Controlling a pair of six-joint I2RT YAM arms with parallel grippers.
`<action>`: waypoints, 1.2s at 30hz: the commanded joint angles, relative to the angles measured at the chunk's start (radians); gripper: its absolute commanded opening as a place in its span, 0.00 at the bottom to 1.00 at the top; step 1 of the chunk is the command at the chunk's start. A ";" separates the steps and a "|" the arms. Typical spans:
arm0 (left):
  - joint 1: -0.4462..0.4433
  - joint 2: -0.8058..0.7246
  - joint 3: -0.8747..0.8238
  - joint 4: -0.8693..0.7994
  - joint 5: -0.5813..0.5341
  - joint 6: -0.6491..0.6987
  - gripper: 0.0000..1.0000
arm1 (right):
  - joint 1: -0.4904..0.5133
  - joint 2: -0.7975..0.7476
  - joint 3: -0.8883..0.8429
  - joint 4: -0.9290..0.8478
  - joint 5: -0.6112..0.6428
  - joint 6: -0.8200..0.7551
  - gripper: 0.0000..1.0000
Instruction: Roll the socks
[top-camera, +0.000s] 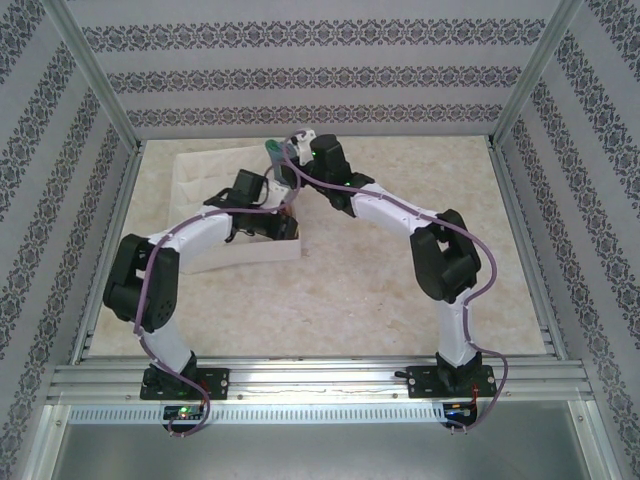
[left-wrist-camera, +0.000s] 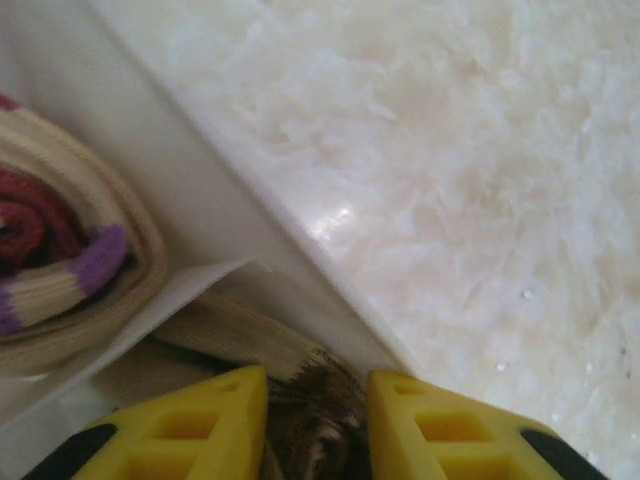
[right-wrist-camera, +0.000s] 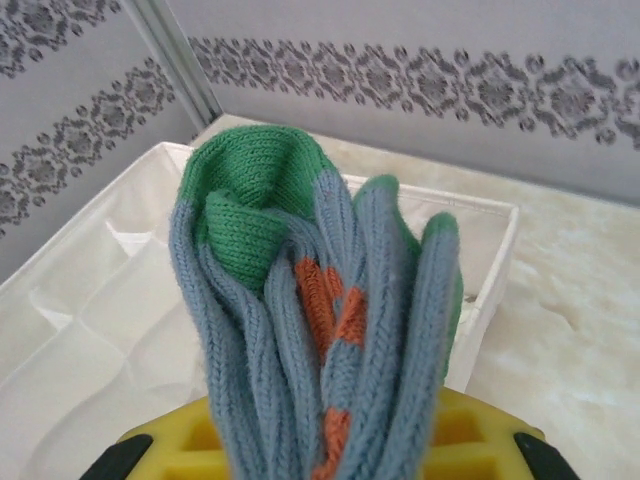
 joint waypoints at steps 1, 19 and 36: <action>-0.092 0.032 0.024 -0.048 0.028 0.093 0.32 | -0.035 -0.085 -0.111 0.073 0.014 0.025 0.05; -0.091 -0.260 -0.032 0.040 0.001 0.038 0.51 | -0.031 -0.276 -0.372 0.173 -0.063 -0.034 0.05; 0.146 -0.141 -0.097 0.168 0.151 -0.198 0.43 | -0.017 -0.103 -0.261 0.172 -0.137 -0.138 0.06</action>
